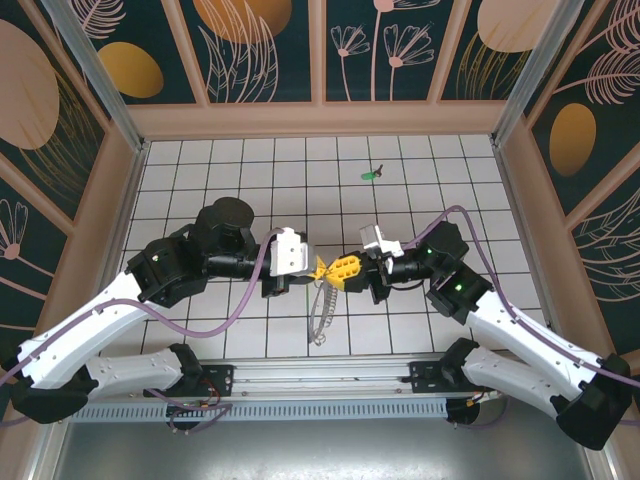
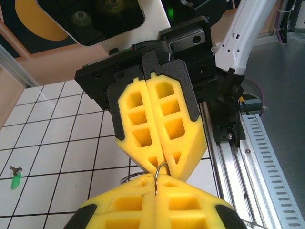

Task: Put the keys on the keyring

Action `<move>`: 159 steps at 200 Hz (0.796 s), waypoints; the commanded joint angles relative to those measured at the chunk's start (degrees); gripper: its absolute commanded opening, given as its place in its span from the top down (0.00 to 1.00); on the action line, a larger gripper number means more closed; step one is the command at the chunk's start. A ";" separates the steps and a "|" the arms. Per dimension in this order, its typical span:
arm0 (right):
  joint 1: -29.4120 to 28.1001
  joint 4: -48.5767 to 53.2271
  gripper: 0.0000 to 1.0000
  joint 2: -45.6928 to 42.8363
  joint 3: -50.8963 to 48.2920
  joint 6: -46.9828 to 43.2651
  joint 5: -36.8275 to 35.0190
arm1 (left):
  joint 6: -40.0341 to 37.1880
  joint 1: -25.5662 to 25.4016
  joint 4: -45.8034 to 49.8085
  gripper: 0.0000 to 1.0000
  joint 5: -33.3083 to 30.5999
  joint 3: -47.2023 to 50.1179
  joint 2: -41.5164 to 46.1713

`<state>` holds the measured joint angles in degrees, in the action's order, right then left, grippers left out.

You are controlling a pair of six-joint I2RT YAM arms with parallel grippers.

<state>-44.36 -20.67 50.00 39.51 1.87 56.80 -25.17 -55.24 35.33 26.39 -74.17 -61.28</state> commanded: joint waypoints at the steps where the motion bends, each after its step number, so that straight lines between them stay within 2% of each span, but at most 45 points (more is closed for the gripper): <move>1: -0.91 -10.15 1.00 -0.89 2.86 2.30 6.19 | 0.28 1.49 0.03 1.00 -3.41 2.32 -1.39; 116: -0.90 -13.85 1.00 1.04 3.91 3.40 9.58 | 0.21 3.15 -0.07 1.00 -2.05 3.24 -2.80; 159: -1.08 -12.22 1.00 2.33 5.24 1.73 11.49 | 0.29 3.36 0.13 1.00 -1.96 2.81 -3.05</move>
<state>-44.18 -24.73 53.12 39.62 4.82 61.14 -24.99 -53.01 34.81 29.21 -73.06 -61.67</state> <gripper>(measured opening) 0.038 0.037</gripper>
